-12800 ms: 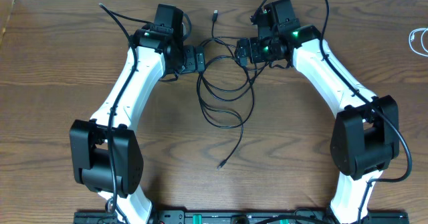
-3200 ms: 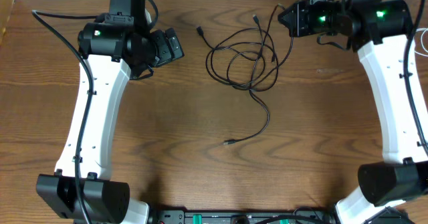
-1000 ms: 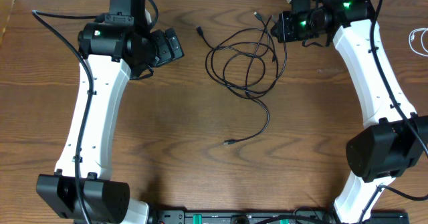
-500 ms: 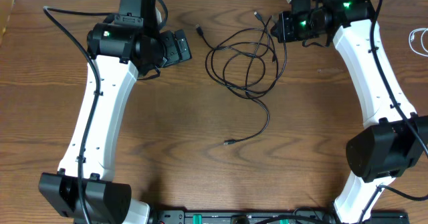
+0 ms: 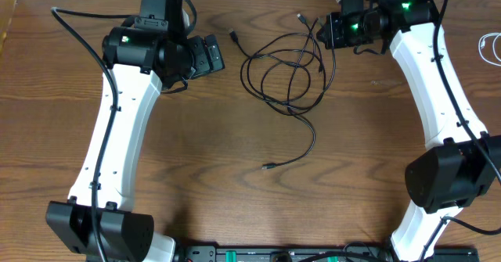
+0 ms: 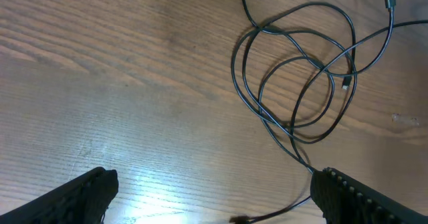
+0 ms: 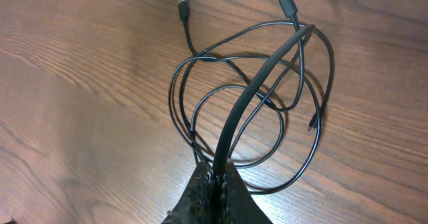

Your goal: Untangle cables

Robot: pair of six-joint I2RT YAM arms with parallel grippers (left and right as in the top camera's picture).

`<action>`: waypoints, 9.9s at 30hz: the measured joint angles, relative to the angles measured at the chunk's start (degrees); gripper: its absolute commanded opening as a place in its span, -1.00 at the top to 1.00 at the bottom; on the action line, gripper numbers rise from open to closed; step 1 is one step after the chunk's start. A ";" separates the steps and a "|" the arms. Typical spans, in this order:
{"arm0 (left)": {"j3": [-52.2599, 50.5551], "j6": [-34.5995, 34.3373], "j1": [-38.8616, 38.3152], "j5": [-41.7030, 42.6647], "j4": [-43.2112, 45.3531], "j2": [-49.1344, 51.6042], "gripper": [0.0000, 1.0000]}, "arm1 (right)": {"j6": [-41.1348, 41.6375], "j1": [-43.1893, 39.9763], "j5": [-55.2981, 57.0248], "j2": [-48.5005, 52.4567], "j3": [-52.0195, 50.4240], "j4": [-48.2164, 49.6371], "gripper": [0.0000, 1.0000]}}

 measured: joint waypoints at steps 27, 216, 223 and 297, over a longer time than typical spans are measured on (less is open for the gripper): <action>0.00 0.83 0.00 0.00 -0.68 0.02 -0.96 | 0.00 0.00 0.00 0.00 0.00 0.00 0.98; -1.95 -19.28 -14.69 -4.92 20.06 10.03 0.85 | -4.94 -2.62 3.10 0.46 -5.62 0.44 -0.21; -1.95 -15.02 -14.60 -0.33 20.90 8.24 0.86 | -5.99 -2.21 1.27 0.46 -6.27 -1.53 -0.27; -1.16 -12.31 -4.15 -4.94 18.95 -7.37 0.85 | 7.65 -34.56 12.50 -20.22 -5.92 6.45 0.98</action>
